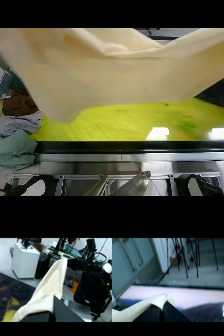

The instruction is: Fold the shirts.

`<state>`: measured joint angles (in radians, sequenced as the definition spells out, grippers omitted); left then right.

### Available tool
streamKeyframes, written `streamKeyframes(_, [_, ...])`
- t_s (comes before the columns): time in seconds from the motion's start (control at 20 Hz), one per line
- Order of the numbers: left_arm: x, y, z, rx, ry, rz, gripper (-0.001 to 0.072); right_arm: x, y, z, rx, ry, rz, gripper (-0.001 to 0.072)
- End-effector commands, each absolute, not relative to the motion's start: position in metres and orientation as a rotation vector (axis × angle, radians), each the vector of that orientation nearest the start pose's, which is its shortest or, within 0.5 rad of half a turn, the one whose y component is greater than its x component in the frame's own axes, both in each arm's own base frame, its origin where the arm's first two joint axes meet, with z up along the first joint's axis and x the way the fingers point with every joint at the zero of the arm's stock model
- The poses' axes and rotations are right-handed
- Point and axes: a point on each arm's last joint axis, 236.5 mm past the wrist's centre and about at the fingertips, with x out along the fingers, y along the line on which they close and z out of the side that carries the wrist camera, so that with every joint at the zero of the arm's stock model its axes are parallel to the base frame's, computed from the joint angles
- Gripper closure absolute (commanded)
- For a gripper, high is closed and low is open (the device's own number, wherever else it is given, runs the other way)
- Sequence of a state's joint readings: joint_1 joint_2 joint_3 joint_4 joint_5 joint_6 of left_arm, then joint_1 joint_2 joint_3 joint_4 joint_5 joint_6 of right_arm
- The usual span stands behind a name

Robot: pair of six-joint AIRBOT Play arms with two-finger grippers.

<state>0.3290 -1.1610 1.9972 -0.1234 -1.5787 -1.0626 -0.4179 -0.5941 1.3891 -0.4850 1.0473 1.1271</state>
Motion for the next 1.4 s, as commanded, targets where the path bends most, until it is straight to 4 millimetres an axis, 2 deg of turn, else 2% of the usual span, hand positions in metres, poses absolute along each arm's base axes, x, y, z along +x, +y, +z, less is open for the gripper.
streamKeyframes(0.0, [0.155,-0.178,0.556,-0.048,-0.147,-1.231,0.0685,0.179,0.103,0.531,0.1,-0.369,0.438,0.0693])
streamKeyframes(0.05, [0.155,-0.175,0.559,-0.011,-0.169,-1.147,0.0684,0.171,0.1,0.54,0.077,-0.417,0.412,0.0693])
streamKeyframes(0.1, [0.165,-0.166,0.556,0.024,-0.163,-1.042,0.0684,0.172,0.097,0.543,0.064,-0.431,0.398,0.0693])
streamKeyframes(0.15, [0.181,-0.151,0.551,0.047,-0.14,-0.936,0.0684,0.182,0.093,0.539,0.067,-0.412,0.397,0.0693])
streamKeyframes(0.2, [0.199,-0.131,0.547,0.032,-0.123,-0.847,0.0684,0.199,0.09,0.529,0.081,-0.36,0.41,0.0693])
streamKeyframes(0.25, [0.213,-0.113,0.545,-0.023,-0.119,-0.813,0.0683,0.222,0.087,0.514,0.105,-0.287,0.436,0.0693])
streamKeyframes(0.35, [0.246,-0.085,0.523,-0.118,-0.073,-0.85,0.0684,0.272,0.081,0.473,0.179,-0.118,0.505,0.0693])
streamKeyframes(0.45, [0.294,-0.078,0.476,-0.217,0.059,-0.941,0.0684,0.322,0.072,0.424,0.263,0.046,0.558,0.0693])
streamKeyframes(0.5, [0.326,-0.08,0.44,-0.243,0.162,-0.946,0.0686,0.347,0.07,0.394,0.298,0.129,0.581,0.0693])
streamKeyframes(0.55, [0.363,-0.089,0.393,-0.26,0.287,-0.944,0.0686,0.369,0.076,0.363,0.319,0.208,0.622,0.0693])
streamKeyframes(0.7, [0.455,-0.133,0.237,-0.198,0.625,-0.909,0.0687,0.427,0.101,0.264,0.373,0.408,0.699,0.0693])
streamKeyframes(0.8, [0.501,-0.152,0.14,-0.108,0.794,-0.861,0.0687,0.469,0.106,0.192,0.404,0.524,0.646,0.0693])
streamKeyframes(0.85, [0.516,-0.158,0.101,-0.064,0.863,-0.854,0.0687,0.489,0.104,0.161,0.415,0.561,0.606,0.0693])
streamKeyframes(0.9, [0.531,-0.162,0.067,-0.047,0.922,-0.842,0.0688,0.51,0.097,0.131,0.434,0.586,0.547,0.0693])
streamKeyframes(0.95, [0.544,-0.165,0.045,-0.063,0.955,-0.832,0.0687,0.529,0.087,0.105,0.442,0.593,0.48,0.0693])
streamKeyframes(1.0, [0.559,-0.164,0.031,-0.108,0.979,-0.8,0.0686,0.544,0.075,0.086,0.449,0.59,0.412,0.0693])
streamKeyframes(1.05, [0.57,-0.16,0.027,-0.141,0.981,-0.771,0.0593,0.555,0.064,0.074,0.453,0.585,0.36,0.0687])
streamKeyframes(1.1, [0.579,-0.15,0.031,-0.169,0.965,-0.738,0.0376,0.56,0.05,0.072,0.45,0.576,0.329,0.048])
streamKeyframes(1.15, [0.587,-0.136,0.041,-0.177,0.931,-0.704,0.0374,0.562,0.035,0.079,0.446,0.558,0.311,0.0298])
streamKeyframes(1.25, [0.587,-0.097,0.067,-0.209,0.886,-0.626,0.0373,0.553,0.001,0.105,0.46,0.525,0.292,0.029])
streamKeyframes(1.35, [0.563,-0.058,0.087,-0.262,0.915,-0.571,0.0373,0.525,-0.027,0.116,0.497,0.576,0.305,0.029])
